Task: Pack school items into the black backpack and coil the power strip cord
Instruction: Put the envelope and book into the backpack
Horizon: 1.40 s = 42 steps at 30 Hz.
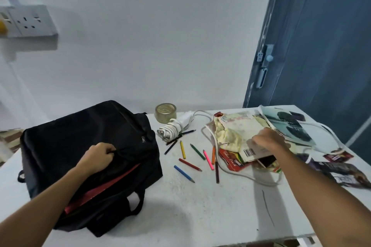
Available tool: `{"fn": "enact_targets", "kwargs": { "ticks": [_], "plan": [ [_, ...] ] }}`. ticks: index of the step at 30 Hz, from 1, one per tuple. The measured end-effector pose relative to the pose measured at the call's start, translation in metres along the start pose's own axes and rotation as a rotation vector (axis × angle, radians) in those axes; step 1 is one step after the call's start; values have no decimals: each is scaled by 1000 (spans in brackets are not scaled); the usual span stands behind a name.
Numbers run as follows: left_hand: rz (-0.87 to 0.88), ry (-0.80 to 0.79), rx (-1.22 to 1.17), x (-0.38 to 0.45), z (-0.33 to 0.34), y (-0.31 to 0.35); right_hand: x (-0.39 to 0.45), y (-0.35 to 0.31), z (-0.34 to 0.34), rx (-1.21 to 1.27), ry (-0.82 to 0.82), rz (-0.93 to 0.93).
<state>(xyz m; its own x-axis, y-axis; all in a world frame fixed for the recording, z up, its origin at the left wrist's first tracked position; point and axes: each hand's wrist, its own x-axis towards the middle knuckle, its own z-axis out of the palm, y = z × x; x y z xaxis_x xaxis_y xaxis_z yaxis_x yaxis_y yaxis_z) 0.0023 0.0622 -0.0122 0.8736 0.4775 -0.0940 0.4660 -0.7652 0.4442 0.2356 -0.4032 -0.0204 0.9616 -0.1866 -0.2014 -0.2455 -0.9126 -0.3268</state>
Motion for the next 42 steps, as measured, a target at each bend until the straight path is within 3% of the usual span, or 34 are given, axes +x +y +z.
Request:
{"fn": "enact_targets", "kwargs": {
  "ticks": [7,16,22,30,32,36,42],
  "plan": [
    [-58,30,30,-1,9,-1,-17,-8,-30,3,-13,29],
    [-82,22,52,-5,10,7,-12,-13,-55,153,-196,-29],
    [-87,19,54,-8,9,5,-19,-18,-71,462,-383,-113],
    [-67,6,14,-11,7,7,-31,-53,-114,797,-155,-252],
    [-50,-2,-6,-11,3,7,-43,-71,-115,864,-168,-331],
    [28,1,-84,-8,-10,11,-85,-110,-99,879,-545,-487],
    [158,98,-172,-10,-53,23,-120,-171,-28,474,-1295,-708]
  ]
}}
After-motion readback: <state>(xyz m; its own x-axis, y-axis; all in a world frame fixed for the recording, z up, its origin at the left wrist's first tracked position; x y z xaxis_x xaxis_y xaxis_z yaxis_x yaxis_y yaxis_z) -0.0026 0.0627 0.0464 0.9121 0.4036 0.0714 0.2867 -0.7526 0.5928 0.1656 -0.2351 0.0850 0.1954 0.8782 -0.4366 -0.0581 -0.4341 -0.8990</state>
